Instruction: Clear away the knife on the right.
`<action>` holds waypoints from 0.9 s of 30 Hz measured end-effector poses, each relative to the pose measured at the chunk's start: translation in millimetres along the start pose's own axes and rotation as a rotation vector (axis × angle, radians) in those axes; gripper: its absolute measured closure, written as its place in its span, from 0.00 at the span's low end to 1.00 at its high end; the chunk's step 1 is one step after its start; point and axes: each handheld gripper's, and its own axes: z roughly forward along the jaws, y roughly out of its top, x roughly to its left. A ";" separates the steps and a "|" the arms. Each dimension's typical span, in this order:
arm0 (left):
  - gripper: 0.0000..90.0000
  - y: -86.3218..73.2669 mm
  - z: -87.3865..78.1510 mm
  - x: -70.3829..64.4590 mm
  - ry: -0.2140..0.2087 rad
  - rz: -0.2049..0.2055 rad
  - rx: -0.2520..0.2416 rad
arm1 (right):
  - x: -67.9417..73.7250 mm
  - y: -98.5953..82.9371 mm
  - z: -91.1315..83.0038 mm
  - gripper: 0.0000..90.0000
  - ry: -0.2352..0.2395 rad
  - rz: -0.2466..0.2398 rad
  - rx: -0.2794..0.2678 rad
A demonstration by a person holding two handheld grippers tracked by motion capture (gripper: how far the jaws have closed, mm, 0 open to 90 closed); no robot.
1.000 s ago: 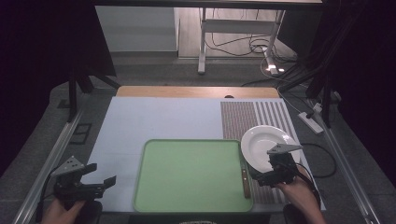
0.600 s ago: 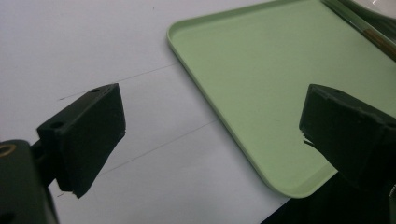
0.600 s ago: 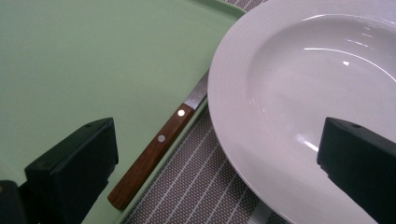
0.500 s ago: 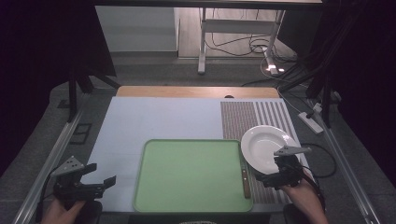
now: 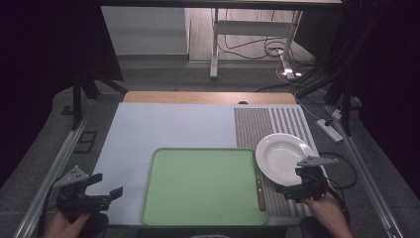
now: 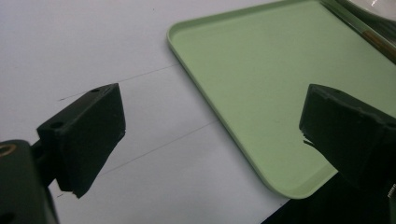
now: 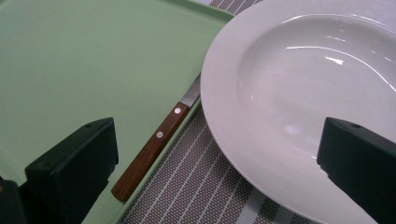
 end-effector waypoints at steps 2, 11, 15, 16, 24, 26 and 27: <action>0.08 -0.1 -0.1 0.0 0.000 0.000 0.000 | -0.5 -0.7 -1.2 0.00 -0.001 0.002 -0.001; 0.08 0.0 -0.1 0.2 0.000 0.001 0.001 | -3.2 -6.1 -10.8 0.00 -0.014 0.009 -0.009; 0.08 0.0 -0.1 0.4 0.000 -0.001 0.001 | -4.7 -9.0 -15.3 0.00 -0.021 0.016 -0.018; 0.08 0.0 -0.1 0.4 0.000 -0.002 0.000 | -5.0 -9.7 -16.2 0.00 -0.024 0.017 -0.020; 0.08 0.0 -0.2 0.6 -0.002 -0.002 -0.001 | -7.3 -14.8 -23.4 0.00 -0.039 0.034 -0.028; 0.08 0.0 -0.2 0.4 -0.001 -0.002 0.000 | -7.7 -15.7 -24.5 0.00 -0.042 0.032 -0.031; 0.08 0.0 -0.2 0.4 -0.001 -0.001 0.000 | -7.6 -15.9 -25.2 0.00 -0.045 0.035 -0.032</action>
